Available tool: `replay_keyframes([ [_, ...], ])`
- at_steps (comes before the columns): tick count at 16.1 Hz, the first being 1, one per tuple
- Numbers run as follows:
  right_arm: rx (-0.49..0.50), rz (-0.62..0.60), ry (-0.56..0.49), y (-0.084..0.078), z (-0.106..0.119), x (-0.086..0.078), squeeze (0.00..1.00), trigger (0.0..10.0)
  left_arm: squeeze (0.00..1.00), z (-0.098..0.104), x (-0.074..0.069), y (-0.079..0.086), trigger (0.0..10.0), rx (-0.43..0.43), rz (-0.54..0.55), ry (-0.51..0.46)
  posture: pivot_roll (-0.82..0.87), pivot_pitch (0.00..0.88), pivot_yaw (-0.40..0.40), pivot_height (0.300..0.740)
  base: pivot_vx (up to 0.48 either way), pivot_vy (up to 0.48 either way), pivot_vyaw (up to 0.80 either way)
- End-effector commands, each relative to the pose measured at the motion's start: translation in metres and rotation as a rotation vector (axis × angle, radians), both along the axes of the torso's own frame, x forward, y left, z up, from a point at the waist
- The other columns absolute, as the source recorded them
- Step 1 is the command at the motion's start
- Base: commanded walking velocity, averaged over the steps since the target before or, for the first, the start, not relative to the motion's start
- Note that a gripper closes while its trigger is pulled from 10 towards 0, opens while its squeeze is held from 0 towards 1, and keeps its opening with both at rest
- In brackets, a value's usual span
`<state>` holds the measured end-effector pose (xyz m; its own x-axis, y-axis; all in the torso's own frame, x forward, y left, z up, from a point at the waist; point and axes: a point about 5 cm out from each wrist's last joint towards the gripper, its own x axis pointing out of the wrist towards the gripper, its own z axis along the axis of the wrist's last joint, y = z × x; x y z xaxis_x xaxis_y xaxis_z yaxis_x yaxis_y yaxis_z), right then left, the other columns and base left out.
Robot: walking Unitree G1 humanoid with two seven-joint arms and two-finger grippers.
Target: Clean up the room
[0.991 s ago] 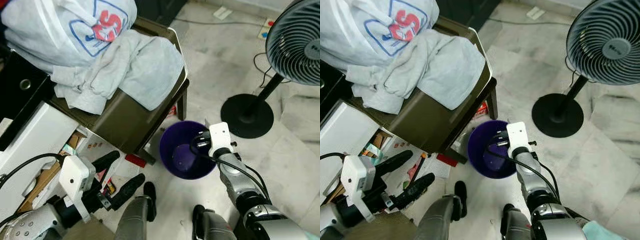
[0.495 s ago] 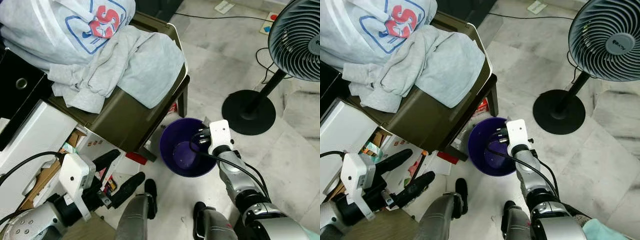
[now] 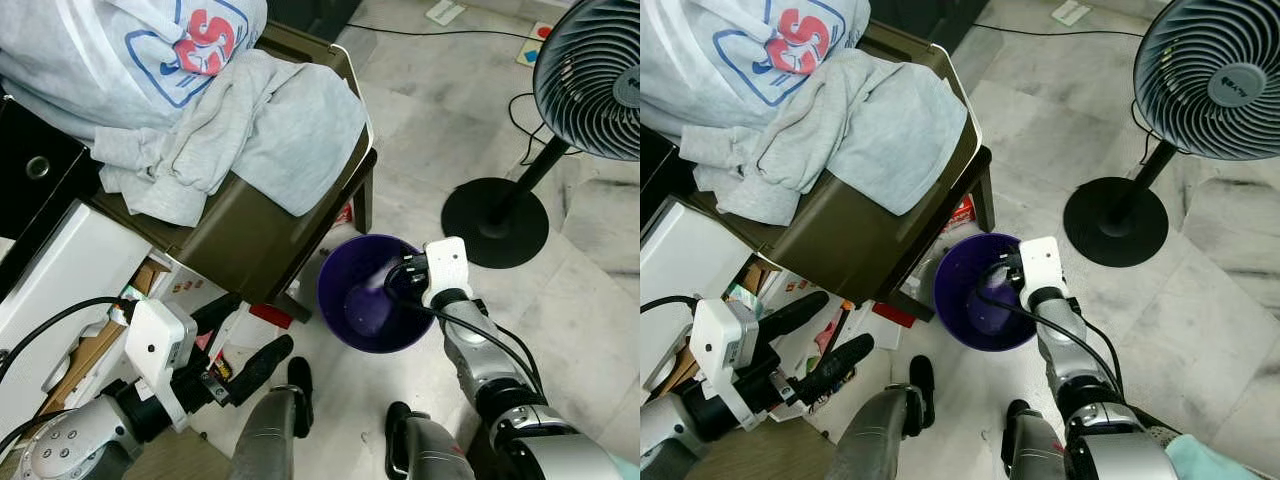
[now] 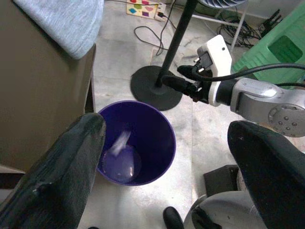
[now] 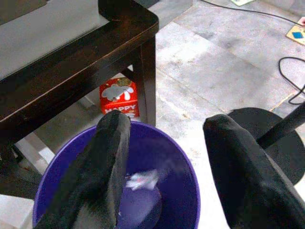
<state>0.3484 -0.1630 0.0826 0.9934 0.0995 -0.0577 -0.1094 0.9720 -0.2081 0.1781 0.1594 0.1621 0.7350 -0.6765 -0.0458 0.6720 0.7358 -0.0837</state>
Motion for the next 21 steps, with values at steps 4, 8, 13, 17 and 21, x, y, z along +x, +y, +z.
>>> replay_keyframes([
  [4, 0.026, 0.046, -0.031, 0.005, 0.003, -0.002, 1.00, 10.0, 0.00, -0.012, 0.005, -0.001, 10.0, -0.002, 0.017, 0.006, 0.24, 0.404, 0.125, 0.740, 0.000, 0.000, 0.00],
  [8, 0.094, 0.114, -0.100, 0.016, 0.017, -0.009, 1.00, 10.0, 0.00, -0.016, 0.028, -0.010, 10.0, -0.046, 0.054, -0.062, 0.16, 0.326, 0.058, 0.740, 0.000, 0.000, 0.00],
  [13, 0.077, 0.207, -0.135, 0.030, 0.025, -0.023, 1.00, 10.0, 0.00, -0.004, 0.058, -0.019, 10.0, -0.127, 0.165, -0.187, 0.08, 0.226, -0.010, 0.740, 0.000, 0.000, 0.00],
  [17, 0.100, 0.244, -0.138, 0.040, 0.031, -0.036, 1.00, 10.0, 0.00, -0.006, 0.079, -0.017, 10.0, -0.098, 0.358, -0.260, 0.05, 0.144, -0.047, 0.740, 0.000, 0.000, 0.00],
  [21, 0.081, 0.293, -0.156, 0.044, 0.040, -0.031, 1.00, 10.0, 0.00, -0.013, 0.091, 0.006, 10.0, -0.028, 0.525, -0.261, 0.06, 0.102, -0.056, 0.740, 0.000, 0.000, 0.00],
])
